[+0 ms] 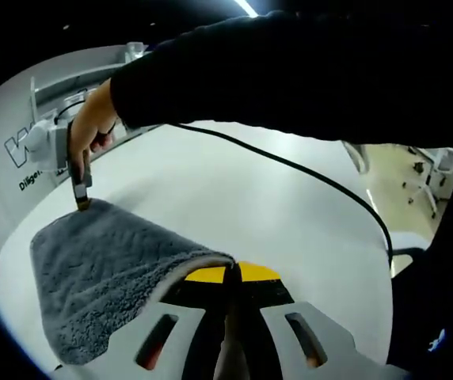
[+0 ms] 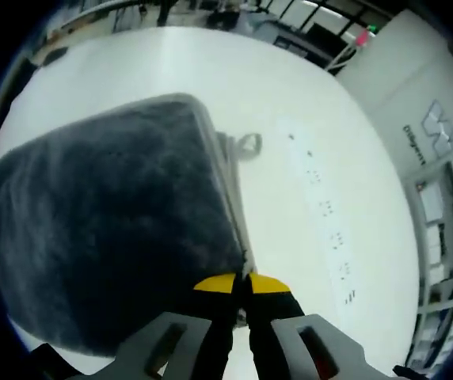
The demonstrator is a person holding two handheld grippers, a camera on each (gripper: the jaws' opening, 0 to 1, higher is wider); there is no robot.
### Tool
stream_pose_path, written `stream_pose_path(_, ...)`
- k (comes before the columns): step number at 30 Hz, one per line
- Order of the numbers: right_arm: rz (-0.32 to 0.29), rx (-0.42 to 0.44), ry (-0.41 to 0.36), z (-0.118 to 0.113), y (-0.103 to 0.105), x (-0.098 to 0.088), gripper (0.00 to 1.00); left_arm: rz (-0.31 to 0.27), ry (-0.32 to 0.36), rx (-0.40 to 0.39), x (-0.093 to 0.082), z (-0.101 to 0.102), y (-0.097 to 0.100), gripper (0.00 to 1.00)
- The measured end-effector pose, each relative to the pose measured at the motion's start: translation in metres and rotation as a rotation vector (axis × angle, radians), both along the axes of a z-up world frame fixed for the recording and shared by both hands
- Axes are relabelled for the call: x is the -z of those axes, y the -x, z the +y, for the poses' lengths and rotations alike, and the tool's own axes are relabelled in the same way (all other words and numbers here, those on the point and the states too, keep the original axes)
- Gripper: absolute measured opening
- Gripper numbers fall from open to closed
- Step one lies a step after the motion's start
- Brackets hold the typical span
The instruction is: Open the folded towel by lifting each exposed corner and separating the folded layers until the towel lies flat within the target outline without major curled edges
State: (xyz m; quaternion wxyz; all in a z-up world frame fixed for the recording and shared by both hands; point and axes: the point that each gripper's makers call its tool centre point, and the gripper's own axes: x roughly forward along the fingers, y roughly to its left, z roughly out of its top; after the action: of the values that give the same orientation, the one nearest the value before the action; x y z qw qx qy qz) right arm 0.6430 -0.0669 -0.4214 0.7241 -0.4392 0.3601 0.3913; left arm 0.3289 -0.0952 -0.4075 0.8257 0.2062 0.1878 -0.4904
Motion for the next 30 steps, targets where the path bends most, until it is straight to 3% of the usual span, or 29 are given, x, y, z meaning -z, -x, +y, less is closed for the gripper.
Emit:
stream_pose_path(5,-0.008,0.004,0.011,0.003,-0.001,0.000,0.00,0.014,0.002,0.001,0.000,0.001,-0.001,0.01)
stream_pose_path(9,-0.036,-0.017,0.084,0.003,-0.005,-0.002,0.00,-0.014,-0.009,-0.004,0.001,0.000,0.001,0.02)
stream_pose_path(18,-0.036,-0.013,0.062,-0.001,-0.014,-0.002,0.00,-0.040,-0.005,0.000,-0.001,0.000,0.000,0.02)
stream_pose_path(24,-0.037,-0.001,0.031,-0.004,-0.018,-0.003,0.00,-0.053,0.050,0.019,-0.007,-0.001,0.001,0.06)
stream_pose_path(27,-0.043,0.000,0.017,-0.004,-0.009,-0.003,0.00,-0.060,0.069,0.017,-0.010,-0.002,0.002,0.13)
stream_pose_path(30,-0.074,-0.045,0.024,-0.004,-0.003,-0.003,0.00,-0.106,0.095,-0.005,-0.019,-0.002,0.000,0.34)
